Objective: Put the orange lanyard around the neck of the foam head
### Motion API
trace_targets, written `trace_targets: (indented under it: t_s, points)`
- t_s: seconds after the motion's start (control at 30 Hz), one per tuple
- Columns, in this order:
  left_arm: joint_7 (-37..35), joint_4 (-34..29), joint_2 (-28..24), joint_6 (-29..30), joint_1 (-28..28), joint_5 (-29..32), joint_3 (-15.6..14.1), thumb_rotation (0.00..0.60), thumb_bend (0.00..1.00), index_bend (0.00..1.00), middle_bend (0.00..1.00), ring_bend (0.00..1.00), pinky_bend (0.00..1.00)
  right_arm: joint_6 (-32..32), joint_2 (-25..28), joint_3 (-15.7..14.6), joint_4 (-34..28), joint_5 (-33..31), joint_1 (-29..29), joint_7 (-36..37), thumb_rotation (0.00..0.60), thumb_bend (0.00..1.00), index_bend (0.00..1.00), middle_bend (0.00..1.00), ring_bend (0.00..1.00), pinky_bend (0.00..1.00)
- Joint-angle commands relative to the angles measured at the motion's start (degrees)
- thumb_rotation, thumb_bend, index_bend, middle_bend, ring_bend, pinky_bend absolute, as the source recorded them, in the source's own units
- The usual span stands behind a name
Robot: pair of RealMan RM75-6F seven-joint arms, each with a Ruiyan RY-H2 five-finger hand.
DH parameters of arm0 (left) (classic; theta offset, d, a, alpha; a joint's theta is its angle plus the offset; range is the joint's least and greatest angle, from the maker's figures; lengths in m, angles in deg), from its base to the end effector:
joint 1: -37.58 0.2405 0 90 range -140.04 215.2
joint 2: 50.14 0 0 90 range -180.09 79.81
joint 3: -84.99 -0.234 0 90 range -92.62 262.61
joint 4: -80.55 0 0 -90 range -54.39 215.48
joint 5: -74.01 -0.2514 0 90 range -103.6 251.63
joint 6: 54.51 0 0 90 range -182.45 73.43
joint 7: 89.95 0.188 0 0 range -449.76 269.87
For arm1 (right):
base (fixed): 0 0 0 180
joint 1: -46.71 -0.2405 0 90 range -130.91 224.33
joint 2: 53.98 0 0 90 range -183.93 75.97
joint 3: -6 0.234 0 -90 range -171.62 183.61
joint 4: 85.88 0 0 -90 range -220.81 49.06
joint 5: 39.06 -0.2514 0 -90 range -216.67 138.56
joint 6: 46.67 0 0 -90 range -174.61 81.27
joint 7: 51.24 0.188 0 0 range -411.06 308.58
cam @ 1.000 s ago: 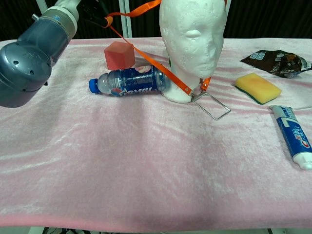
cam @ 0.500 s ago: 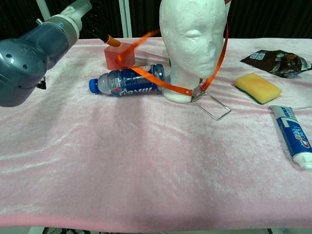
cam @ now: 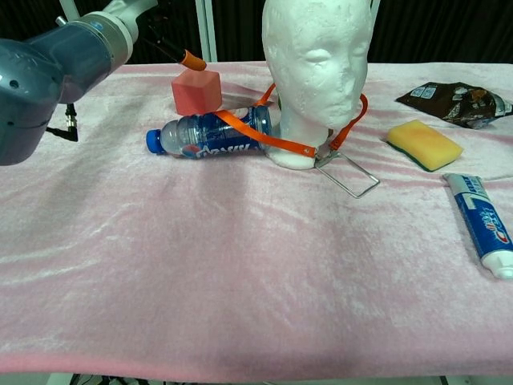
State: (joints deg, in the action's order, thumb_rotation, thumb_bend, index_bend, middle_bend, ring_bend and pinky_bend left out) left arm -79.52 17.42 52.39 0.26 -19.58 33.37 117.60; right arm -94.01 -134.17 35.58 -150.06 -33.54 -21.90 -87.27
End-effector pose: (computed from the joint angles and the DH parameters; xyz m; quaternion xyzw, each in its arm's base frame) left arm -0.0525 0.5033 -0.0361 -0.5047 -0.5385 -0.5111 0.4406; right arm -0.0627 -0.5723 0.0952 0.5164 -0.5095 0.3956 0.5632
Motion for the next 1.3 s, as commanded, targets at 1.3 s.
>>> trace_targets:
  t_s: [1.3]
  points:
    - [13.64,-54.59,-44.86,14.18,24.56,-16.78,-23.43,0.600,0.04,0.17,0.19,0.00,0.11,-15.06,20.33,-21.09,-36.17,47.60,39.14,16.59,0.600,0.44,0.27,0.18,0.24,0.17]
